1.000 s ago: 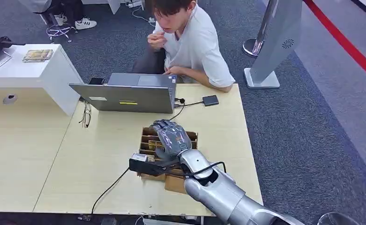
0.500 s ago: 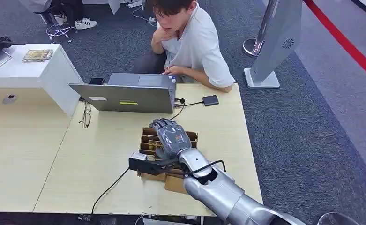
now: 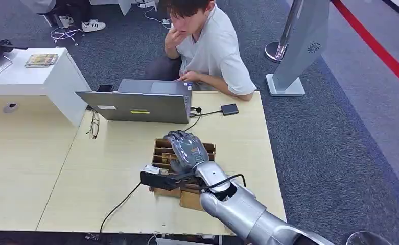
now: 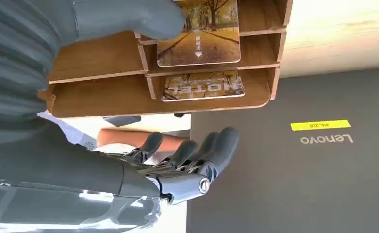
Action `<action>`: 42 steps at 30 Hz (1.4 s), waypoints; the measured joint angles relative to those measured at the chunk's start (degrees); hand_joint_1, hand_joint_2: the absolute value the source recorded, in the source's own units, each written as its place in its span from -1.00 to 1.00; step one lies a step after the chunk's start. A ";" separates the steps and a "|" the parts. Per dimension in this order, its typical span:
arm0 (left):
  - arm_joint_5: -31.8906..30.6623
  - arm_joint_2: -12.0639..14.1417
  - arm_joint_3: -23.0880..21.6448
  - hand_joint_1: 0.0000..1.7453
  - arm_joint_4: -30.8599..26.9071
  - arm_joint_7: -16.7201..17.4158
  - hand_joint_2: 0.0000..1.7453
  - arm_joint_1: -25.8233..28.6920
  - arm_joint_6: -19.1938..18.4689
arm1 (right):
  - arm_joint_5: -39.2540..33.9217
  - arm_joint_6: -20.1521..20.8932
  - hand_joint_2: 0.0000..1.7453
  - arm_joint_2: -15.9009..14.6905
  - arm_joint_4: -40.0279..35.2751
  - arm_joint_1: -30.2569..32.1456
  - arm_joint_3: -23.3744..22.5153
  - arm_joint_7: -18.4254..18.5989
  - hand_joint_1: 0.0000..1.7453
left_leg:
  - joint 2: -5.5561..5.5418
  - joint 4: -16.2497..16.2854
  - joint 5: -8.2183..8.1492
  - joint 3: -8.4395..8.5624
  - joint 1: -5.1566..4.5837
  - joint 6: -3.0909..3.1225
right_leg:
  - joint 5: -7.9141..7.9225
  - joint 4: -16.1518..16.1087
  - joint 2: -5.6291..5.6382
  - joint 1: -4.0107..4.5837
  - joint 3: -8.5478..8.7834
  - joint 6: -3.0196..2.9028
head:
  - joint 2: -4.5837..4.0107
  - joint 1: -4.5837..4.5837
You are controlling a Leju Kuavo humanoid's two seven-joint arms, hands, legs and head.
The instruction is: Pass the card to the sensor for recognition and then transmit it.
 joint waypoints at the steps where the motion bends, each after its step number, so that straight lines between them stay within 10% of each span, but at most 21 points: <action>1: 0.00 0.00 0.09 -1.00 0.00 0.00 -1.00 -0.01 -0.04 | 0.00 0.02 1.00 0.00 0.02 0.00 0.02 0.00 -0.40 | 0.00 0.00 0.00 0.00 0.00 0.00 | 0.00 0.00 0.00 0.00 0.00 0.00 | 0.00 0.02; 42: -1.57 -0.70 3.83 -1.00 0.20 -1.22 -1.00 -0.13 -0.94 | 0.09 -1.68 1.00 0.02 1.33 -0.80 0.39 -0.63 0.80 | 0.00 0.01 0.02 0.01 0.00 0.02 | 0.01 0.00 0.00 0.00 0.01 0.00 | 0.00 0.00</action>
